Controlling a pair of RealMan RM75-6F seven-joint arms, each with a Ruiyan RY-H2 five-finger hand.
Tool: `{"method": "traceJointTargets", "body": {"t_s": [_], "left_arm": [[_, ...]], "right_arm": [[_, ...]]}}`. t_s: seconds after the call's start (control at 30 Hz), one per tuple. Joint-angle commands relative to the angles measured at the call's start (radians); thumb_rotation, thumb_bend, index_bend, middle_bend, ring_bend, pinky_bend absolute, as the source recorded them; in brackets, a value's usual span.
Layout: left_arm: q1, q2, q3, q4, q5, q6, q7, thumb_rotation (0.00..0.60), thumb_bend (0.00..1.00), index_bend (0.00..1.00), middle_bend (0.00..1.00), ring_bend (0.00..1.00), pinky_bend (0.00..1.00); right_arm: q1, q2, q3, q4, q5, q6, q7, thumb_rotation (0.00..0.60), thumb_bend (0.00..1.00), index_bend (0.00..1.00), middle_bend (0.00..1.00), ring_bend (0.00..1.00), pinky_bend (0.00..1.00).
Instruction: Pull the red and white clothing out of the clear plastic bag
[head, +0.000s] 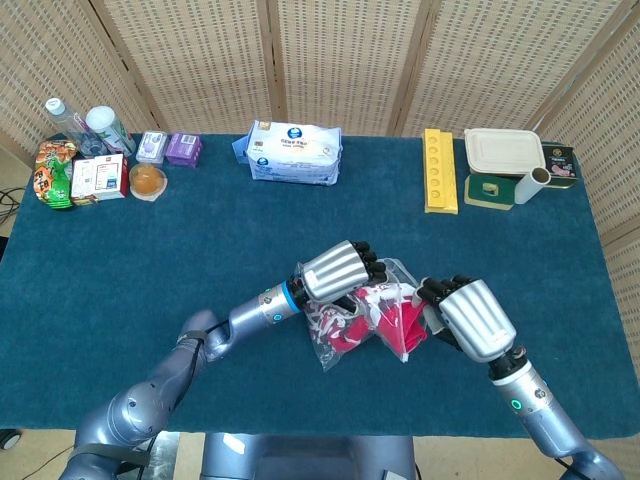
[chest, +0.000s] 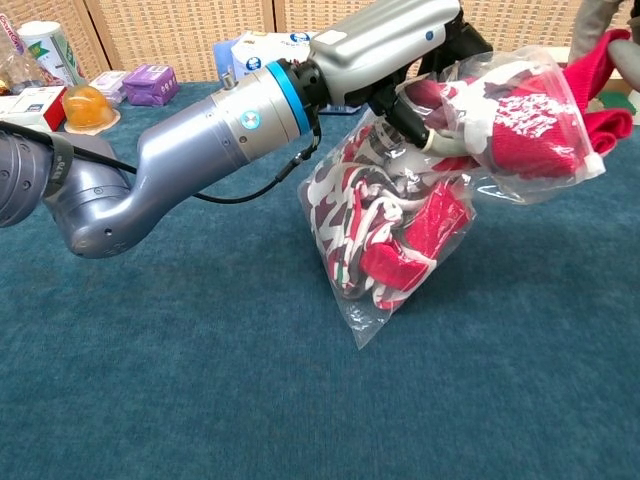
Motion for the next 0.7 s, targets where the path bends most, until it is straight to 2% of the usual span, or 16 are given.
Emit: {"method": "traceJointTargets", "body": {"t_s": [0.03,0.1,0.27,0.5,0.57,0.7], "left_arm": [[-0.001,0.015,-0.005,-0.031,-0.006,-0.013,-0.013,0.6,0.05,0.46,0.57,0.54,0.48],[-0.005,0.036,-0.007,-0.069,-0.005,-0.018,-0.021,0.6,0.01,0.37,0.53,0.49,0.45],[-0.006,0.105,-0.01,-0.175,-0.005,-0.036,-0.023,0.6,0.0,0.26,0.46,0.45,0.42],[0.032,0.306,0.012,-0.473,-0.002,-0.092,0.053,0.6,0.0,0.24,0.4,0.43,0.41],[0.048,0.377,0.024,-0.569,-0.005,-0.127,0.119,0.6,0.0,0.23,0.39,0.41,0.4],[0.077,0.47,0.03,-0.686,-0.024,-0.173,0.223,0.6,0.0,0.23,0.36,0.36,0.39]], "right_arm": [[-0.002,0.0,-0.003,0.0,0.002,0.0,0.002,0.6,0.66,0.71,0.52,0.67,0.65],[-0.005,-0.001,-0.006,0.003,0.004,0.0,0.003,0.6,0.66,0.71,0.52,0.68,0.65],[-0.002,0.002,-0.002,0.01,0.009,-0.002,0.008,0.6,0.66,0.71,0.52,0.68,0.65],[0.0,0.007,-0.004,0.032,0.005,-0.004,0.023,0.6,0.66,0.72,0.52,0.68,0.65],[-0.001,0.007,-0.007,0.039,0.004,-0.004,0.026,0.6,0.66,0.72,0.52,0.68,0.65],[-0.003,0.01,-0.01,0.047,0.0,-0.001,0.03,0.6,0.66,0.72,0.52,0.68,0.65]]}}
